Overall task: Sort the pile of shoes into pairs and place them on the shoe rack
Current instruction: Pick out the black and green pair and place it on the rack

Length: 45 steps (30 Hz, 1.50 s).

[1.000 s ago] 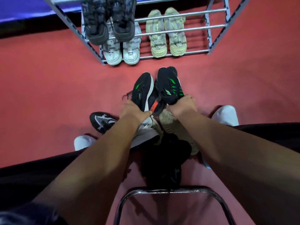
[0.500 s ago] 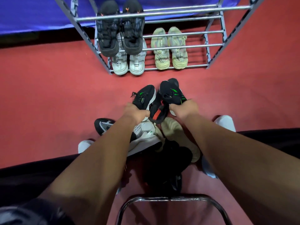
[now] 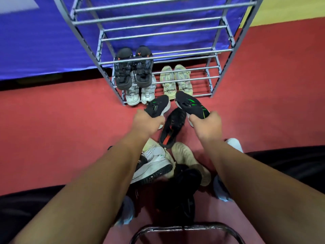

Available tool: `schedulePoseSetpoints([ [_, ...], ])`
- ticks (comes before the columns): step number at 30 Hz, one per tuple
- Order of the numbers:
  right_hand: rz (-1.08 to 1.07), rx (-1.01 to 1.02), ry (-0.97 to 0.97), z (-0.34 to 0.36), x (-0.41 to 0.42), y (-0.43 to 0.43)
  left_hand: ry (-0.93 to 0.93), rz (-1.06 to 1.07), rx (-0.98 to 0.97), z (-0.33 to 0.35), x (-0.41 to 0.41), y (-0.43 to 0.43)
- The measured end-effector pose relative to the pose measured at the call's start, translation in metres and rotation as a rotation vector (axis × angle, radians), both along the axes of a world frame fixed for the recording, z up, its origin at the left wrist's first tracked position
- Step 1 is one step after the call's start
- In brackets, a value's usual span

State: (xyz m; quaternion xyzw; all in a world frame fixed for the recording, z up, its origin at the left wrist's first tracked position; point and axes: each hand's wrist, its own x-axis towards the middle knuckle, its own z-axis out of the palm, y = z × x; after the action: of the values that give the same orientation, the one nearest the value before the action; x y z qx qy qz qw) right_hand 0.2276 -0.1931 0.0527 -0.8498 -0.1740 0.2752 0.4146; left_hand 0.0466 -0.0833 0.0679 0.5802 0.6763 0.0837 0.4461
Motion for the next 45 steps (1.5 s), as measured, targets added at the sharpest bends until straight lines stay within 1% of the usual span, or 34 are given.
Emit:
schedulePoseSetpoints([
  [2,-0.009,0.089,-0.007,0.003,0.006,0.004,-0.030,0.014,0.068,0.012,0.012,0.007],
  [4,-0.009,0.132,-0.034,0.001,0.014,0.014,-0.029,0.018,0.144,0.016,0.025,0.018],
  [9,0.018,0.095,-0.141,-0.019,0.053,0.055,-0.020,0.020,0.344,0.014,0.062,0.050],
  [12,0.043,0.097,-0.192,-0.019,0.066,0.076,-0.035,0.003,0.363,0.013,0.079,0.060],
  [17,0.072,0.158,-0.197,-0.033,0.086,0.125,-0.072,0.084,0.412,-0.021,0.109,0.098],
  [21,0.086,0.181,-0.228,-0.046,0.099,0.172,-0.054,0.077,0.462,-0.051,0.130,0.130],
  [29,0.162,0.082,-0.325,-0.070,0.114,0.255,0.062,0.030,0.513,-0.094,0.159,0.196],
  [34,0.200,-0.031,-0.369,-0.091,0.110,0.266,0.129,-0.035,0.539,-0.111,0.168,0.203],
  [36,0.219,-0.074,-0.432,-0.096,0.109,0.263,0.149,-0.069,0.558,-0.116,0.167,0.200],
  [42,0.268,-0.148,-0.520,-0.092,0.110,0.249,0.000,-0.078,0.496,-0.117,0.152,0.194],
  [45,0.295,-0.224,-0.577,-0.089,0.109,0.244,-0.042,-0.075,0.492,-0.116,0.145,0.188],
])
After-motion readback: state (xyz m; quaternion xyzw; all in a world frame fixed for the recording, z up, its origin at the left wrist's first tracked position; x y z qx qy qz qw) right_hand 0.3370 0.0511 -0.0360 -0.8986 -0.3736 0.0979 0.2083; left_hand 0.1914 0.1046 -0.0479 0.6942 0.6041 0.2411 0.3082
